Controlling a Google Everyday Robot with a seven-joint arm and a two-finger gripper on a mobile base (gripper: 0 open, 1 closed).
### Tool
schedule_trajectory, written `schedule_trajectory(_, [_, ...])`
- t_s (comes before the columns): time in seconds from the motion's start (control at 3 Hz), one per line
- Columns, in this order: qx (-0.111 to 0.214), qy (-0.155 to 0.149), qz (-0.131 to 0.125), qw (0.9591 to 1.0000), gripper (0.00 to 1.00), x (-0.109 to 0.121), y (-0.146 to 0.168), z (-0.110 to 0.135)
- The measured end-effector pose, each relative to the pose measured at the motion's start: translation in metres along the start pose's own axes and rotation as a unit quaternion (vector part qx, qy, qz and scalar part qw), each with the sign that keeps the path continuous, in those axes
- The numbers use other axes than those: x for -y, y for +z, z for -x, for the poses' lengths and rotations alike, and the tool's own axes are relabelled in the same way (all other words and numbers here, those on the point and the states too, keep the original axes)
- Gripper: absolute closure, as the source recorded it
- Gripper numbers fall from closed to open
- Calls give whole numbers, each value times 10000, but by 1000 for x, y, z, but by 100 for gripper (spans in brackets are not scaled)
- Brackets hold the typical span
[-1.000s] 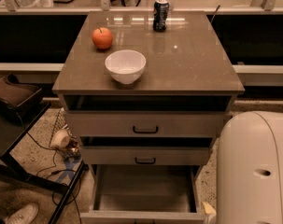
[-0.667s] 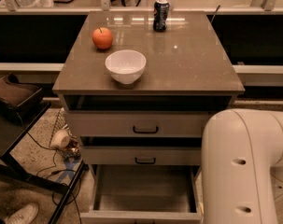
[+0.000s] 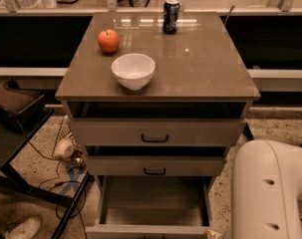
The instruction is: Close bottom drawer
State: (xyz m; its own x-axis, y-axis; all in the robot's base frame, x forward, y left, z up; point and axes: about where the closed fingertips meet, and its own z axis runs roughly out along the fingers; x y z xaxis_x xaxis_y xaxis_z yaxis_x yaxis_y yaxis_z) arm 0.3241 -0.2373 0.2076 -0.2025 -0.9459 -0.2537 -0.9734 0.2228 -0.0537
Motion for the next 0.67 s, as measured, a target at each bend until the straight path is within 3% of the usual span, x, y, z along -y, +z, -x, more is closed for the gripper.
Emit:
schedule_trajectory(0.33, [232,-36,40,9997,49,4,21,0])
schedule_trajectory(0.67, [232,-36,40,9997,72,5,18,0])
